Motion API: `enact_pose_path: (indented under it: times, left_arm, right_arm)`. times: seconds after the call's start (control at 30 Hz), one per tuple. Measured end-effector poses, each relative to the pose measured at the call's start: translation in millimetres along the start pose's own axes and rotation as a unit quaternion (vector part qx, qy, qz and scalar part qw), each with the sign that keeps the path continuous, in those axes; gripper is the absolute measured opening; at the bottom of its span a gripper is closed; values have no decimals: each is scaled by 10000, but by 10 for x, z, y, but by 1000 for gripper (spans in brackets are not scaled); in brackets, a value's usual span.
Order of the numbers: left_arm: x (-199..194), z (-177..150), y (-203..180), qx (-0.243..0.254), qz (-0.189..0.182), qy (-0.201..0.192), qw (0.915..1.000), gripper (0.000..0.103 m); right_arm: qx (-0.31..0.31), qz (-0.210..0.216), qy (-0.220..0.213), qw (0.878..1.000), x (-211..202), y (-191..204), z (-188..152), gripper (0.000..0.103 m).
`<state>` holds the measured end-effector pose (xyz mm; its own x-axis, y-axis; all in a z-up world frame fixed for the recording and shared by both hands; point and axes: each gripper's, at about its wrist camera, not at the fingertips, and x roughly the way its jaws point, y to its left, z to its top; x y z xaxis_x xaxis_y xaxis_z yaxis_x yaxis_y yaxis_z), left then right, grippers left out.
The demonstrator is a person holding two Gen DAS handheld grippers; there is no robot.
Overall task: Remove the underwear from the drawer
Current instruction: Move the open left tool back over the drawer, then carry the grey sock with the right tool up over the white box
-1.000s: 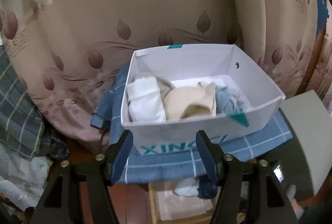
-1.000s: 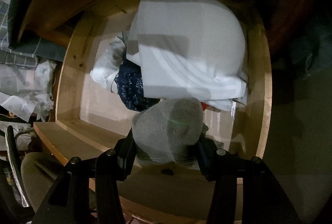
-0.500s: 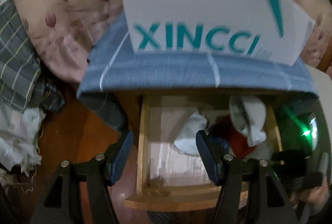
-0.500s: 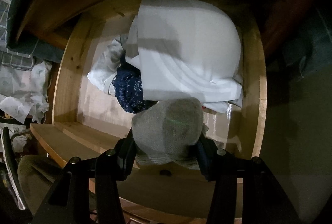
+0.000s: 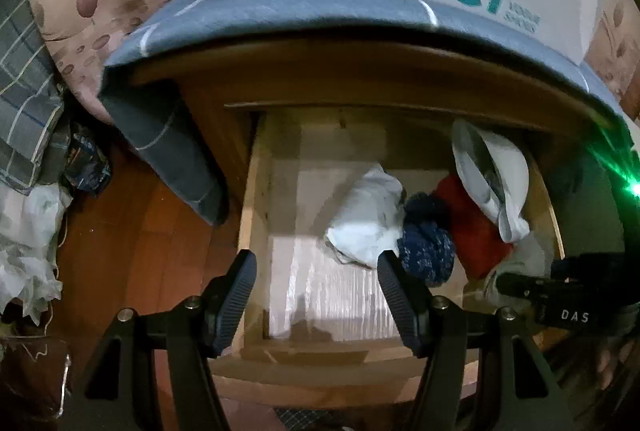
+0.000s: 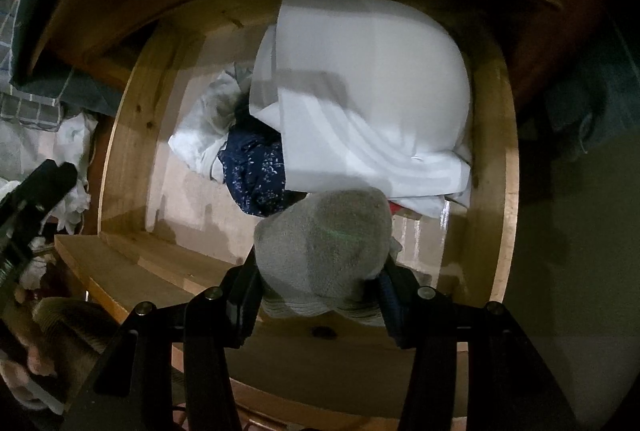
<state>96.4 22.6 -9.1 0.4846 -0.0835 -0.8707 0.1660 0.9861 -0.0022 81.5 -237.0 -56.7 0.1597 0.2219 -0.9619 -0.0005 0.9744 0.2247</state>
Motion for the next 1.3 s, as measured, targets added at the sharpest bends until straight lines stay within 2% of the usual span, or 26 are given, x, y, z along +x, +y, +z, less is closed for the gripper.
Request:
enact_pose_path:
  times: [0.1, 0.33, 0.5, 0.67, 0.77, 1.3]
  left_arm:
    - [-46, -7, -8, -13, -53, -157, 9999, 65]
    - [-57, -32, 31, -179, -29, -221, 9996, 65]
    - [-50, -48, -20, -39, 31, -258, 9997, 65]
    - [-49, -60, -56, 58, 33, -271, 9996, 65]
    - [-51, -61, -63, 78, 52, -267, 9996, 65]
    - [-61, -66, -16, 24, 99, -291, 9995, 65]
  right_arm:
    - [-1, -36, 2, 10000, 1, 3, 7, 48]
    - [63, -80, -124, 9999, -36, 12, 1, 48]
    - [85, -56, -351, 9993, -132, 8, -17, 48]
    - [283, 98, -617, 9976, -284, -39, -28, 48]
    - [194, -30, -683, 9975, -363, -21, -28, 48]
    - [-225, -54, -1078, 9939, -1075, 142, -29, 48]
